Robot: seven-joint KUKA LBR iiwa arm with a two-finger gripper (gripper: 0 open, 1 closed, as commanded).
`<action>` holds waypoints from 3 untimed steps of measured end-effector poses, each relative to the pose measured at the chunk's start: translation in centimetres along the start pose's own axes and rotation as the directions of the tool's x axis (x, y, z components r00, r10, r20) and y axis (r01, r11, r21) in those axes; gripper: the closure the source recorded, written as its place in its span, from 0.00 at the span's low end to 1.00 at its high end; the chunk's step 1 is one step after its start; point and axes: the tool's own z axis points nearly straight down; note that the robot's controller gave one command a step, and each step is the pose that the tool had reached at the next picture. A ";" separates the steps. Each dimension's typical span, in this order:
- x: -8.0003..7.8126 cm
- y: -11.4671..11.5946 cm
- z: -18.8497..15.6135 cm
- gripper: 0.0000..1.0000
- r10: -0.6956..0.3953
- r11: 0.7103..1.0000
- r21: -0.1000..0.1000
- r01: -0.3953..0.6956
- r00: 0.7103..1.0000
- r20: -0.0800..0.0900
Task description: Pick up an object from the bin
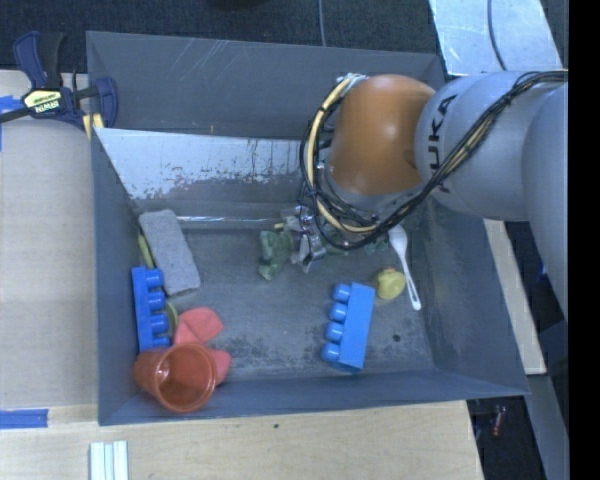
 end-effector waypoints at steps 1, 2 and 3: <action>0.5 -0.4 -6.7 1.00 0.016 1.000 -0.001 -0.016 1.000 -0.007; -0.1 -0.6 -9.8 1.00 -0.099 0.995 -0.002 0.099 0.995 -0.005; 0.3 -0.6 -16.3 1.00 -0.082 0.997 -0.004 0.082 0.997 -0.010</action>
Offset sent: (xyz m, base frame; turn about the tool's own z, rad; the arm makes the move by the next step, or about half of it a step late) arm -0.0006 -0.0055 0.0994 -0.1085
